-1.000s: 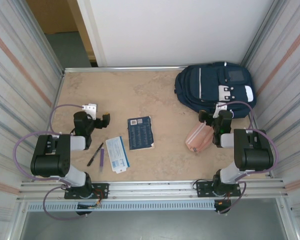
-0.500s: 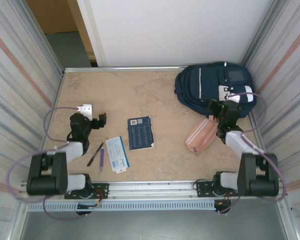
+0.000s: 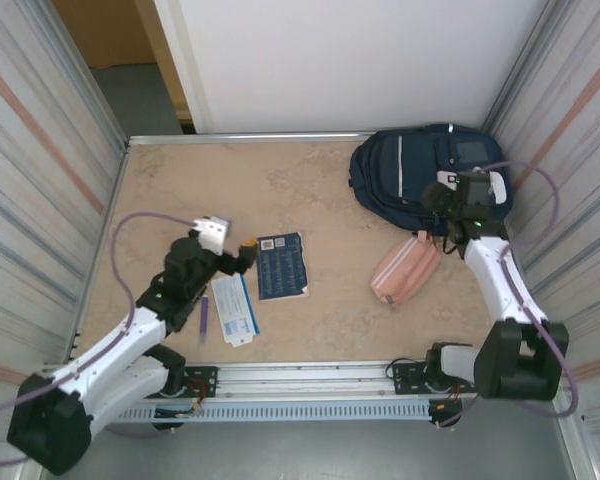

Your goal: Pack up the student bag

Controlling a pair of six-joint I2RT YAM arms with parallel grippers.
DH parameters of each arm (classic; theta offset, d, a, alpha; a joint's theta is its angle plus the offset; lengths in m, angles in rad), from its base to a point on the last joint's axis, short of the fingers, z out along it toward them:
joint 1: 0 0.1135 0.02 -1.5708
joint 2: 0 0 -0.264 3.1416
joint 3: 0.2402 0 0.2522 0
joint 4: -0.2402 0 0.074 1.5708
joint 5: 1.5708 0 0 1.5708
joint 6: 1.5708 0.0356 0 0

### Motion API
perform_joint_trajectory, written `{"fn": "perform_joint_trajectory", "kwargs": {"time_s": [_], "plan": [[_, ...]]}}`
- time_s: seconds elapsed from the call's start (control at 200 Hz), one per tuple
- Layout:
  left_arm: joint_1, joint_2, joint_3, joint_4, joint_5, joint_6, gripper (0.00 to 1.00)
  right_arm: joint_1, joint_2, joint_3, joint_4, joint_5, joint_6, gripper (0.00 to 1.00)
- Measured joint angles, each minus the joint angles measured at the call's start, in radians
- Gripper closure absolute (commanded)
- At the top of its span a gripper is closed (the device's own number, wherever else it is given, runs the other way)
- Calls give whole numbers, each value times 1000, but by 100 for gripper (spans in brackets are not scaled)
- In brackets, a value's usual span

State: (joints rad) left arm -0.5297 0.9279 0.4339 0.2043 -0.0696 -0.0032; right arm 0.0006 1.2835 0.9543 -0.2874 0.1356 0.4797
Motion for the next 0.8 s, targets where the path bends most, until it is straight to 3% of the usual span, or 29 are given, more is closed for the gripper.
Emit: {"fn": "perform_joint_trajectory", "kwargs": {"time_s": [0.18, 0.236, 0.451, 0.692, 0.802], "plan": [[-120, 220, 51, -49, -30, 64, 2, 150, 307, 237, -55, -43, -85, 30], [-125, 227, 50, -48, -33, 71, 1, 159, 405, 325, -78, -54, -114, 35], [-125, 182, 50, -43, -37, 78, 1, 161, 699, 625, -201, -41, -208, 36], [-125, 175, 50, -44, -59, 78, 1, 218, 902, 917, -357, 85, -307, 42], [-125, 180, 50, -44, -63, 78, 1, 264, 999, 1084, -440, 201, -354, 51]]}}
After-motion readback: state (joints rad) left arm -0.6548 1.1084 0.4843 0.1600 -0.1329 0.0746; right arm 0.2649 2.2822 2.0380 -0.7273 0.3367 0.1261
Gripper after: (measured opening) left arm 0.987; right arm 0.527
